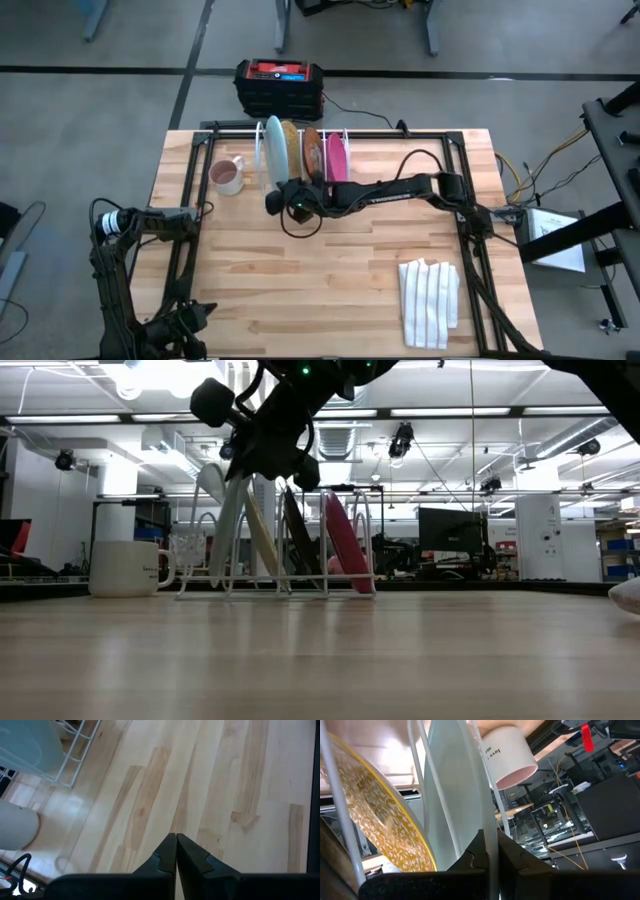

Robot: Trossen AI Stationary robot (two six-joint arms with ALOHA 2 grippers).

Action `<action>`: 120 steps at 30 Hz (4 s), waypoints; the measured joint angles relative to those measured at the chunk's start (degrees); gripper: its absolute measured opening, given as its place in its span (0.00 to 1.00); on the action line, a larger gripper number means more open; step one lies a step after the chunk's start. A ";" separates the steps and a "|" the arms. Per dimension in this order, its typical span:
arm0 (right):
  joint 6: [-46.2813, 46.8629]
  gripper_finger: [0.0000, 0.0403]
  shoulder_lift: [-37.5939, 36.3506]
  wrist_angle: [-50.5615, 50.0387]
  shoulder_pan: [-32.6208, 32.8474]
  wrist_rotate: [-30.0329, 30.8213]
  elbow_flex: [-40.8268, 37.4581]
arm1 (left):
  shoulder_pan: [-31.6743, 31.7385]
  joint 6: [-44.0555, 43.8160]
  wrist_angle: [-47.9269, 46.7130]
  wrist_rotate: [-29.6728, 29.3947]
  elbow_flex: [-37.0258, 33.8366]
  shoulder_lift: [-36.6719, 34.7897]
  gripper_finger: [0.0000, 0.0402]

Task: Sort dishes
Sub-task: Put the blue plate into the dish rack

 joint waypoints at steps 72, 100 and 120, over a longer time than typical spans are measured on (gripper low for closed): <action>127.11 0.00 -10.37 -1.04 -25.77 -43.62 0.18 | 0.92 21.71 -0.02 -21.76 0.00 -2.34 0.00; 129.57 0.00 -4.51 7.07 -24.29 -37.95 0.98 | 0.92 13.05 0.00 -22.77 0.00 -0.72 0.00; 127.92 0.00 -5.27 11.49 -23.52 -33.29 1.05 | 0.92 12.41 0.00 -22.77 0.00 -0.72 0.00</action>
